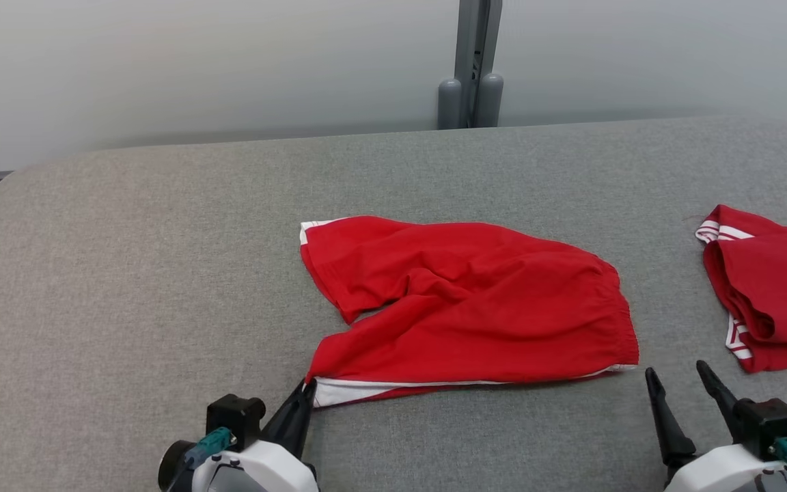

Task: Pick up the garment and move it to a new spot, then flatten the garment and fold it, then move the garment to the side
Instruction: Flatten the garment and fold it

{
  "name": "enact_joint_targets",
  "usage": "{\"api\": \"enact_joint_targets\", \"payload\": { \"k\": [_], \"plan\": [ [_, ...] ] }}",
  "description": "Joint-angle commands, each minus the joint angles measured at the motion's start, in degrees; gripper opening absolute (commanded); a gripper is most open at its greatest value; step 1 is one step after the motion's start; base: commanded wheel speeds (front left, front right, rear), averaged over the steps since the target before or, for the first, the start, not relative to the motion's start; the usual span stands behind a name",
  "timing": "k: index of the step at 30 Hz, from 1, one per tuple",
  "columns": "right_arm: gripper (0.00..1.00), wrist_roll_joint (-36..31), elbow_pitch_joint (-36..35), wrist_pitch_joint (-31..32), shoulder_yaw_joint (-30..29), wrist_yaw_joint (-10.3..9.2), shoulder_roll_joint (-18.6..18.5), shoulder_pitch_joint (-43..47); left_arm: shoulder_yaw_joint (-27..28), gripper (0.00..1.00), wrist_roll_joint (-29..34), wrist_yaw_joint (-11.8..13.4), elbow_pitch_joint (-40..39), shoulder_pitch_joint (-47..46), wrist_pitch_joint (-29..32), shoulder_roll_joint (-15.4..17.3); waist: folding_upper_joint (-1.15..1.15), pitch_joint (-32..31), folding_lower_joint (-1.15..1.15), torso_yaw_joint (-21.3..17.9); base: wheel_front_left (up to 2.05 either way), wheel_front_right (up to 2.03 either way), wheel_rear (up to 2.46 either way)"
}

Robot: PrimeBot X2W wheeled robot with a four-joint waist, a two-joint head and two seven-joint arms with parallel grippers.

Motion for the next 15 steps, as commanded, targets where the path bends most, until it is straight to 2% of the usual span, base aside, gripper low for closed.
{"api": "enact_joint_targets", "payload": {
  "k": [1, 5, 15],
  "plan": [
    [1.0, 0.3, 0.8, -0.5, 0.7, 0.01, -1.0, -0.3, 0.4, 0.0, 0.2, 0.6, -0.3, -0.9, -0.4, 0.6, 0.0, 0.2, 0.0, 0.2, 0.0, 0.0, 0.0],
    [1.0, -0.4, 4.4, -1.1, 4.0, 0.01, -2.9, -1.9, 1.0, 0.0, -0.1, 0.9, -0.5, -2.0, -0.8, 1.1, 0.0, 0.7, 0.0, 0.3, 0.0, 0.0, 0.0],
    [1.0, 2.7, 12.5, -2.0, 12.3, 0.01, -4.3, -8.1, 1.0, 0.0, -0.2, 1.1, 0.3, -3.3, -1.3, 1.4, 0.0, 1.7, 0.0, 1.2, 0.0, 0.0, 0.0]
  ]
}}
